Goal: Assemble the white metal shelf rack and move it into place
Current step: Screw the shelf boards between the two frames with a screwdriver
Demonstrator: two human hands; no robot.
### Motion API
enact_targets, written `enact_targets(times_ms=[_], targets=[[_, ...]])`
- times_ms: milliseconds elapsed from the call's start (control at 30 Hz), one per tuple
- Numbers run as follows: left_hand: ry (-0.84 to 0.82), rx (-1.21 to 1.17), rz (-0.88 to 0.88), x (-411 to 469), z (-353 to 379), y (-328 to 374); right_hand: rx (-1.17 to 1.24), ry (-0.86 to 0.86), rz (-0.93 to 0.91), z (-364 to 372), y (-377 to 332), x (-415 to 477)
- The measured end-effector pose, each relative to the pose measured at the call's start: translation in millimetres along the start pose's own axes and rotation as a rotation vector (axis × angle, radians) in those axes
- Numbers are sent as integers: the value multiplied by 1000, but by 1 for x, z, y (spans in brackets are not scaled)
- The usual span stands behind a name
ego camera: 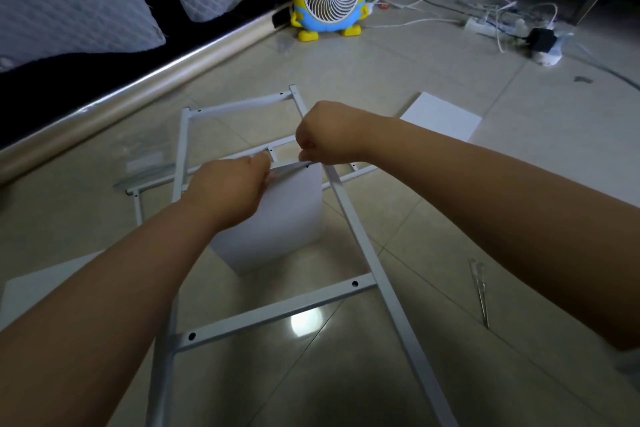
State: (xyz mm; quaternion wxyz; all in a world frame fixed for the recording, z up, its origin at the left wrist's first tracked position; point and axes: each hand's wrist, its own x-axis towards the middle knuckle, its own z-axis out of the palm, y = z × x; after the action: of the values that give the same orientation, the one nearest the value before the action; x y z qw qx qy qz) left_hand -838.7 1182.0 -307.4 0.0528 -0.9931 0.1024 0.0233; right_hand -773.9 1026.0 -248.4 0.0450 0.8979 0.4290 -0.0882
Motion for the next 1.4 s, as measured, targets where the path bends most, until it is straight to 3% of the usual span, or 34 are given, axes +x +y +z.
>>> enact_targets(times_ms=[467,700,967,1167,1400], targets=[[1,26,-2,-1,-2,1,181,115,5,4,6,-1],[-91,-109,13,6,-11,-7,245,168,75,4,11,3],[41,-134,-76,0,-10,-3,208,251,20,10,12,-2],[4,-108,-95,4,-8,2,134,242,13,13,8,-2],[14,-10,-124,1,-7,8,262,163,64,10,12,2]])
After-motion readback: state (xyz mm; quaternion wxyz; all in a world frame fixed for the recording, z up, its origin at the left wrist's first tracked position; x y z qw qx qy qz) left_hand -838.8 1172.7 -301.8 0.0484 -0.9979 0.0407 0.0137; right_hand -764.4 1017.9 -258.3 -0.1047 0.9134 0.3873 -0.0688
